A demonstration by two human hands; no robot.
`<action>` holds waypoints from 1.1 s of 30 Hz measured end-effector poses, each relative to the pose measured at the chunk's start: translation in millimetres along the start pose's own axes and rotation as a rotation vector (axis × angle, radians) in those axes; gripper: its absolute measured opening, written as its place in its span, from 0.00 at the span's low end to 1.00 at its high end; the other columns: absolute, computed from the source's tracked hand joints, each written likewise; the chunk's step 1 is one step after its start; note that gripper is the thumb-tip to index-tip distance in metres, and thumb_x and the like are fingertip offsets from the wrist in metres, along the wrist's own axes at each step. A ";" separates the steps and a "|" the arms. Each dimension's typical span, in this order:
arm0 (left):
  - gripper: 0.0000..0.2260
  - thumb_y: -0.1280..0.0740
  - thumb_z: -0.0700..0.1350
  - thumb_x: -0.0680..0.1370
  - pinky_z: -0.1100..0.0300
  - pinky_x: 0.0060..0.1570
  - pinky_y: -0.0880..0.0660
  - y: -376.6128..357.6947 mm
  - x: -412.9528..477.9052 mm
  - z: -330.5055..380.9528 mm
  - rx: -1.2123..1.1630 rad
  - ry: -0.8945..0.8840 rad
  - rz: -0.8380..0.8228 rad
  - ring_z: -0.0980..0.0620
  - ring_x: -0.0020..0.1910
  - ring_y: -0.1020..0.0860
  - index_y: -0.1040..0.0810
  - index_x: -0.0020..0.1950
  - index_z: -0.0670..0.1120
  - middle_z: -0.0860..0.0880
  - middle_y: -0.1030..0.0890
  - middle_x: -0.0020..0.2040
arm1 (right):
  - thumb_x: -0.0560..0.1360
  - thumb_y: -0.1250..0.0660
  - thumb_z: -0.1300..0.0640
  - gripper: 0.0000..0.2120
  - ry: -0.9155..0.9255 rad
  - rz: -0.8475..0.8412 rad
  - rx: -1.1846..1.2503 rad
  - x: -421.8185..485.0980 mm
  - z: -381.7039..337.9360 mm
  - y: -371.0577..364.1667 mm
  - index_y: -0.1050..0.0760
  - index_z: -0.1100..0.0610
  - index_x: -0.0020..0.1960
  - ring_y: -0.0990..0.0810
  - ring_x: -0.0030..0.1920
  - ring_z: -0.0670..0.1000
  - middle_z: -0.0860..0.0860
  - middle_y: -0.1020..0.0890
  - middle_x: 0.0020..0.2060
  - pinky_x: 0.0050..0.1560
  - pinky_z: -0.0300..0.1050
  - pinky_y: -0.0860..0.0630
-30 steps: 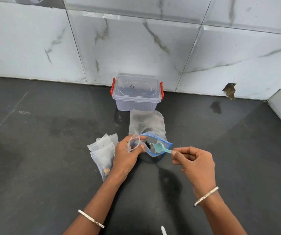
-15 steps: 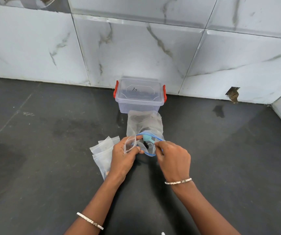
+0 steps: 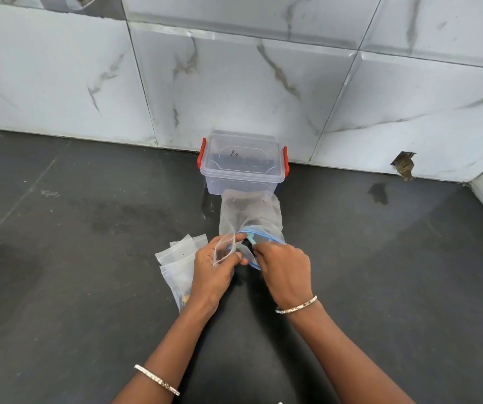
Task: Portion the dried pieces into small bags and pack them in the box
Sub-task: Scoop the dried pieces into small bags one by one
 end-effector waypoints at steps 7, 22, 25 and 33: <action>0.19 0.30 0.37 0.65 0.54 0.54 0.22 -1.3 -0.3 -2.6 -0.056 0.013 0.000 0.42 0.59 0.18 0.12 0.53 0.48 0.43 0.15 0.57 | 0.46 0.20 0.64 0.18 -0.026 -0.008 -0.034 -14.3 10.0 10.1 0.27 0.51 0.25 0.38 0.17 0.54 0.48 0.29 0.18 0.24 0.36 0.48; 0.18 0.31 0.36 0.65 0.45 0.61 0.21 0.4 -1.4 -5.0 -0.030 0.023 0.032 0.43 0.61 0.19 0.13 0.54 0.45 0.47 0.15 0.59 | 0.66 0.22 0.58 0.08 -0.062 0.068 0.154 -16.2 21.9 14.4 0.19 0.48 0.38 0.21 0.26 0.55 0.47 0.18 0.30 0.22 0.42 0.31; 0.19 0.31 0.35 0.65 0.40 0.63 0.22 0.3 -1.5 -3.9 -0.026 0.012 0.021 0.41 0.61 0.19 0.13 0.53 0.43 0.44 0.16 0.59 | 0.60 0.19 0.60 0.12 -0.006 -0.038 0.081 -13.3 19.7 7.8 0.20 0.47 0.36 0.22 0.24 0.53 0.46 0.19 0.28 0.21 0.40 0.33; 0.17 0.31 0.37 0.65 0.45 0.61 0.21 1.2 -2.6 -2.7 -0.025 0.027 0.048 0.42 0.61 0.19 0.12 0.51 0.48 0.47 0.15 0.58 | 0.57 0.24 0.63 0.11 -0.086 -0.063 0.028 -22.6 28.1 17.4 0.23 0.51 0.31 0.24 0.25 0.57 0.48 0.22 0.26 0.24 0.40 0.42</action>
Point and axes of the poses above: each hand's wrist, its own x-axis towards the middle knuckle, its own y-axis out of the back of the hand, z = x × y, the point moved 2 cm from there along x, towards the middle knuckle
